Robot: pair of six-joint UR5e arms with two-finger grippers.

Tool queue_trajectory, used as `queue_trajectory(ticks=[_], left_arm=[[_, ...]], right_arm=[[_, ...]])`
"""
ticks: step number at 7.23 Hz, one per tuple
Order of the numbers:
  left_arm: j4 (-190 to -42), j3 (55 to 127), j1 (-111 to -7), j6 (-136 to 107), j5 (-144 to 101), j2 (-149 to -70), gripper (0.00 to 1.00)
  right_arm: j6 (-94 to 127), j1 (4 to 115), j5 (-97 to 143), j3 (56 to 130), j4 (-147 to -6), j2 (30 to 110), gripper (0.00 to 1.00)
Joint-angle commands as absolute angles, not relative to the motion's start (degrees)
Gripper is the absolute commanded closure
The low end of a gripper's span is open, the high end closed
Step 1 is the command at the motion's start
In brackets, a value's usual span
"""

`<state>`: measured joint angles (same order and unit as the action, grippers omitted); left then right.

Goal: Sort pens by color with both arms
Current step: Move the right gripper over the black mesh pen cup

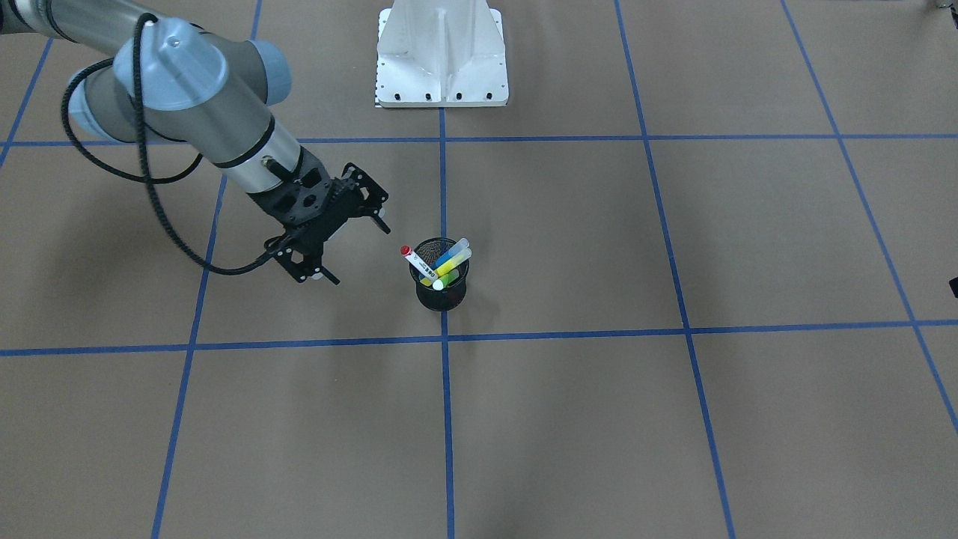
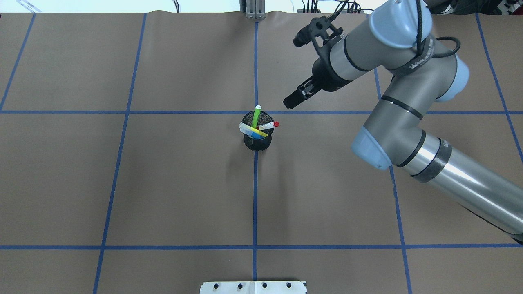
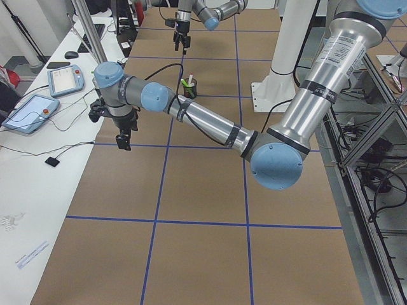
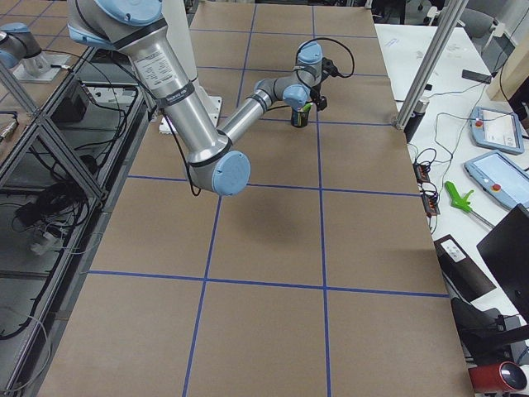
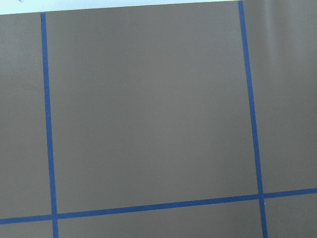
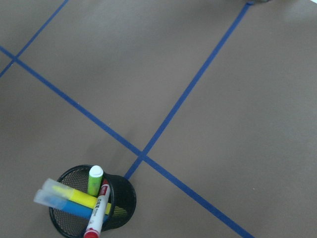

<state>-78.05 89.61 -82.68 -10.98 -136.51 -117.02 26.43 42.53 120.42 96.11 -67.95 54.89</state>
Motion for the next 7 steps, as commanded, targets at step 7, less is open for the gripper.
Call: queue_trajectory(ticks=[7], left_arm=[[-69.3, 99.8, -80.3, -21.0, -137.5, -116.0, 0.01]], right_arm=[[21.6, 33.9, 108.0, 90.8, -74.9, 45.9, 0.25]])
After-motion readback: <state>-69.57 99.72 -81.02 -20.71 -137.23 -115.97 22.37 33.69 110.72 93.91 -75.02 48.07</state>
